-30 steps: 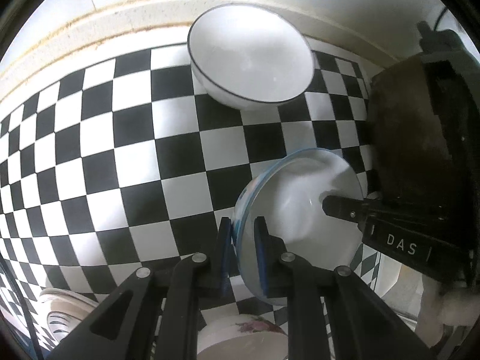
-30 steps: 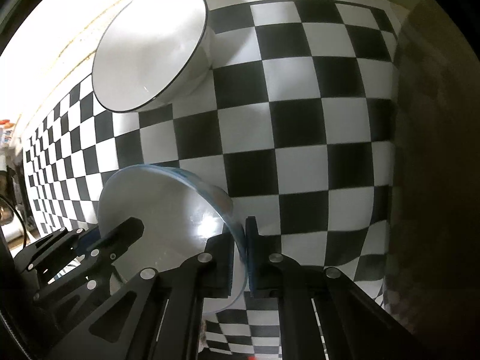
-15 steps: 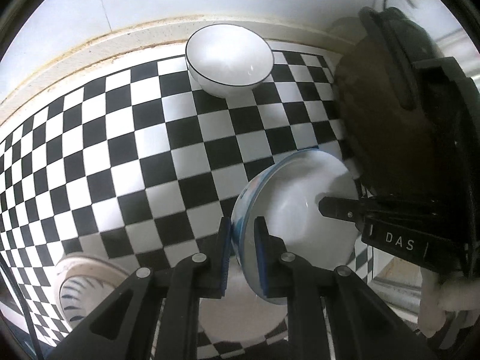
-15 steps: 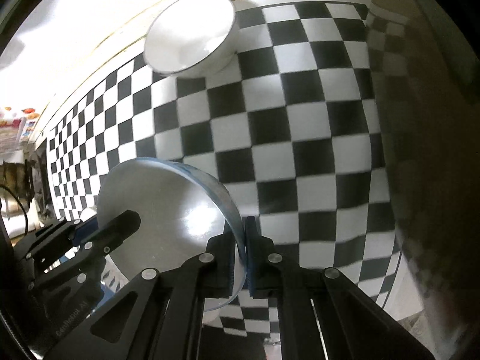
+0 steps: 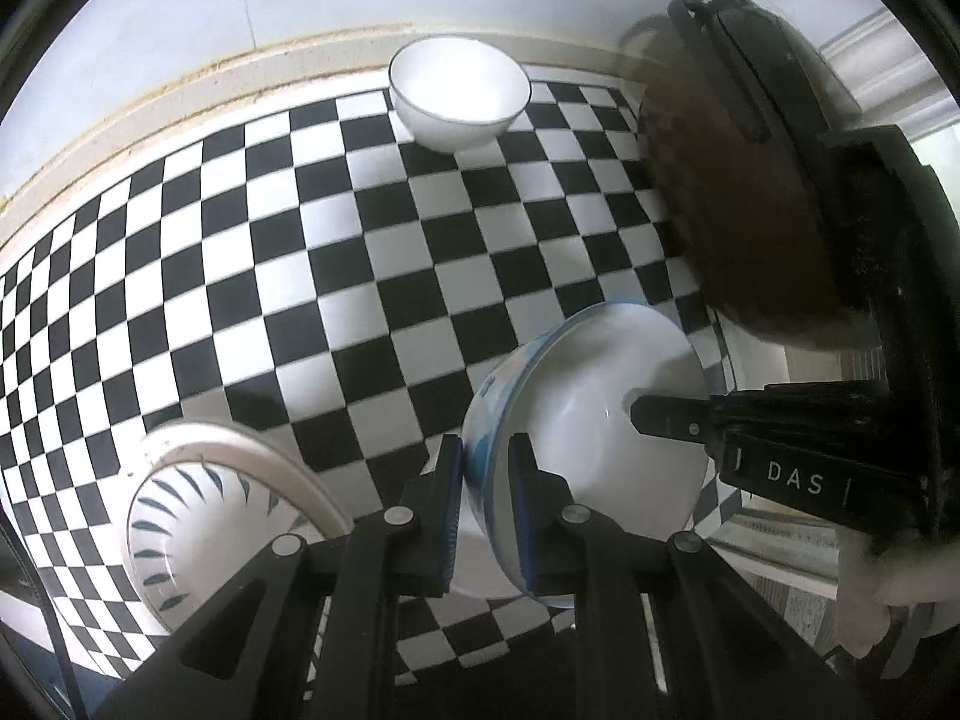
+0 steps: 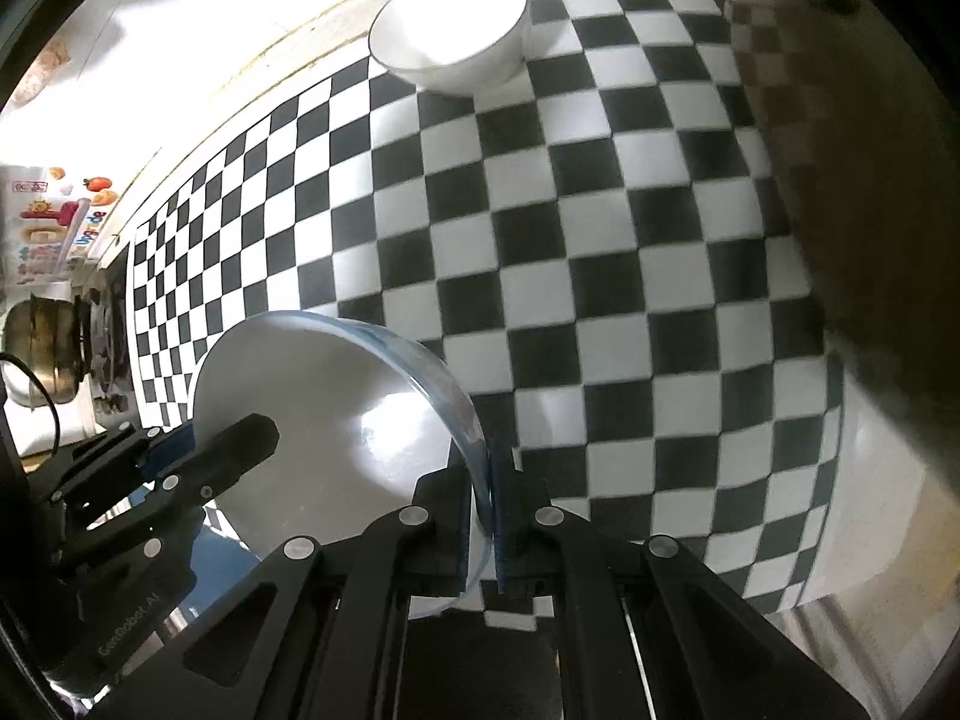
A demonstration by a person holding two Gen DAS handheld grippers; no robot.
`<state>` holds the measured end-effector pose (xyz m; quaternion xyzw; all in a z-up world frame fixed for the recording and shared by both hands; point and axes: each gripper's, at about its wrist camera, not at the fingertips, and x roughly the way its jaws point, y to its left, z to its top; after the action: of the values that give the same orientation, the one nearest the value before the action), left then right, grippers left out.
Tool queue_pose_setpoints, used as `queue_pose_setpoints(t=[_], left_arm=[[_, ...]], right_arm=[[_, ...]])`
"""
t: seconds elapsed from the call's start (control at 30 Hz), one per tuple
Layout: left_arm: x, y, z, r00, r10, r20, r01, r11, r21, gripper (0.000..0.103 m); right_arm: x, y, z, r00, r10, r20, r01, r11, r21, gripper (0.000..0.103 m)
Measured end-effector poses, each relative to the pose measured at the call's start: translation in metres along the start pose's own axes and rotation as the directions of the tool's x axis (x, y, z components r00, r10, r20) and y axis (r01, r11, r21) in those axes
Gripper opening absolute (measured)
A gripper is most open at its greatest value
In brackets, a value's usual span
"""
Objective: Organize plates and bowls
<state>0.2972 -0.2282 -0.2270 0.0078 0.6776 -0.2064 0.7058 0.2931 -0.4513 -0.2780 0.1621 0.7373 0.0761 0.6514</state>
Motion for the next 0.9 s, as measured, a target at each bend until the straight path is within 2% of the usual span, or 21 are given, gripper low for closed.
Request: queue_pose_setpoints(t=[0.47,0.77,0.9], left_arm=[[0.028,0.015,-0.029,0.998,0.011,-0.069,-0.012,1.0,-0.015,0.013],[0.049,0.022,-0.035,0.993,0.03,-0.114,-0.033,0.999,-0.026,0.013],[0.056,0.021,-0.038,0.99,0.059,-0.128,-0.06,0.998,-0.006,0.013]], right_arm=[[0.049,0.011,-0.032,0.998,0.002,-0.065,-0.001,1.0,0.007,0.007],[0.072,0.019,-0.034,0.995,-0.034,-0.093,0.033,0.999,-0.019,0.007],[0.081,0.024,-0.034,0.993,-0.058,-0.101,0.055,0.998,-0.034,0.007]])
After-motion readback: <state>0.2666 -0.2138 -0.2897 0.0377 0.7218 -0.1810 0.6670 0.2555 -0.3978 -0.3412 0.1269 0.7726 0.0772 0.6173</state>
